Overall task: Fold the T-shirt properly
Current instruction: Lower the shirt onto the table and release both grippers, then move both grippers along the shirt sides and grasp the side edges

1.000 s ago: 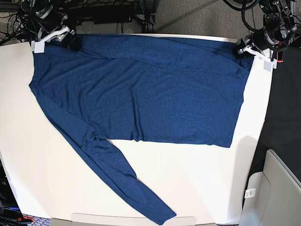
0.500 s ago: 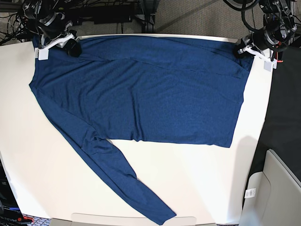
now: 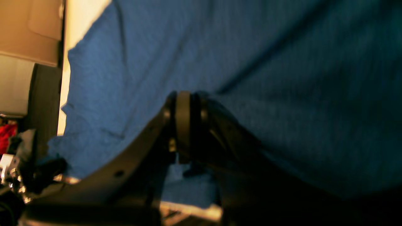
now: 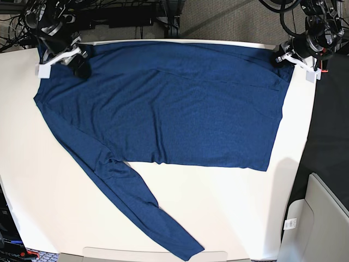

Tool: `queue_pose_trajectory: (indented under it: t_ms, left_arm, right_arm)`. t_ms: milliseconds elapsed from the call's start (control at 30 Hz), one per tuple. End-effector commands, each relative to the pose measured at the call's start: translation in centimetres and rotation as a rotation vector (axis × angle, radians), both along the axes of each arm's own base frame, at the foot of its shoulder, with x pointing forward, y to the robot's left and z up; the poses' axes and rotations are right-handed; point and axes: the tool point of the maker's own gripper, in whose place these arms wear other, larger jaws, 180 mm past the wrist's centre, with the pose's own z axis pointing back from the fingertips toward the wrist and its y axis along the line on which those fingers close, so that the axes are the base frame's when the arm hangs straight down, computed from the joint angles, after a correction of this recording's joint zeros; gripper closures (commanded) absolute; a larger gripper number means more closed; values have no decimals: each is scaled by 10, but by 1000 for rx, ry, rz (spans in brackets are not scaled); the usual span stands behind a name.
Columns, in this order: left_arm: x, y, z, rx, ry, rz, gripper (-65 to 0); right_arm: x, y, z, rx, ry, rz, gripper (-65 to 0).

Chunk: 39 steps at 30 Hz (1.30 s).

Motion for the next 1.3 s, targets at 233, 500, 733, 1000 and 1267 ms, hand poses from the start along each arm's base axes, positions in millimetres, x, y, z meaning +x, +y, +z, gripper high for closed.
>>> queue_pose_trajectory:
  t_ms: [233,500,733,1000,1267]
  left_arm:
    - [-9,2,-4,16,46,-13,0]
    - [-8,4,-3,17,41,-8,0]
    - [-7,4,-2,16,39,-9,-11]
    - [6,1,19,63,-26,-52,-162]
    - [-1,48,43,149,-64,69,-197]
  right_arm:
    - [41,-27,29,-107,-113,-48,-10]
    - [43,-30,24,-151,-84,-45,-48]
    - [36,-30,25,-129,-94,-45,-189]
    - [38,-25,29,-92,-118,-41,-190]
    - [37,-28,30,-99,-119,-45,-190]
